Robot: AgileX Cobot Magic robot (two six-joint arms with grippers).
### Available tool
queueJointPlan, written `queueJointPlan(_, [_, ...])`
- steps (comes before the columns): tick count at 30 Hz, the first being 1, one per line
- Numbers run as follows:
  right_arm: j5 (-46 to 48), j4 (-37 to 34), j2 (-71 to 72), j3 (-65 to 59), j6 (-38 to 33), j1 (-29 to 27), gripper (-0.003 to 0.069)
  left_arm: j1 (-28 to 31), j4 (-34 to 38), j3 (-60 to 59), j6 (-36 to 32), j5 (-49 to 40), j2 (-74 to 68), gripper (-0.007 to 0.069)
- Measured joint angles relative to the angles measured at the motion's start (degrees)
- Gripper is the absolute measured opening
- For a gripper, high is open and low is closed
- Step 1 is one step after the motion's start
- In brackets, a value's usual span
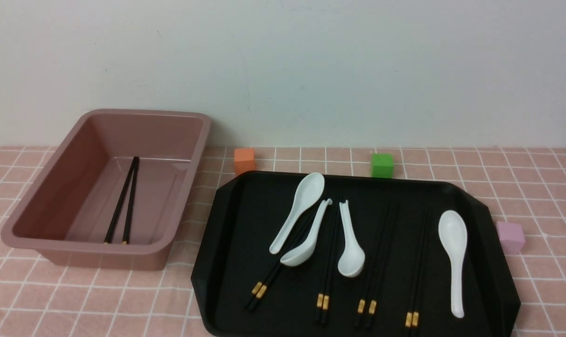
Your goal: On pink tablecloth take chopsticks from black tray and put them in box.
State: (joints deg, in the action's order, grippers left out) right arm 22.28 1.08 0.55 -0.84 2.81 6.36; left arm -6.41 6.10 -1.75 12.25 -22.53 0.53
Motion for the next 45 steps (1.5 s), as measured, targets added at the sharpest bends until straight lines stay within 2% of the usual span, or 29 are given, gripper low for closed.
queueJointPlan(15, [0.0, 0.0, 0.0, 0.0, 0.0, 0.0, 0.0240, 0.3, 0.1, 0.0, 0.0, 0.0, 0.0, 0.0011])
queueJointPlan(22, [0.0, -0.1, 0.0, 0.0, 0.0, 0.0, 0.0240, 3.9, 0.1, 0.0, 0.0, 0.0, 0.0, 0.0018])
queueJointPlan(45, [0.0, -0.1, 0.0, 0.0, 0.0, 0.0, 0.0240, 4.0, 0.1, 0.0, 0.0, 0.0, 0.0, 0.0036])
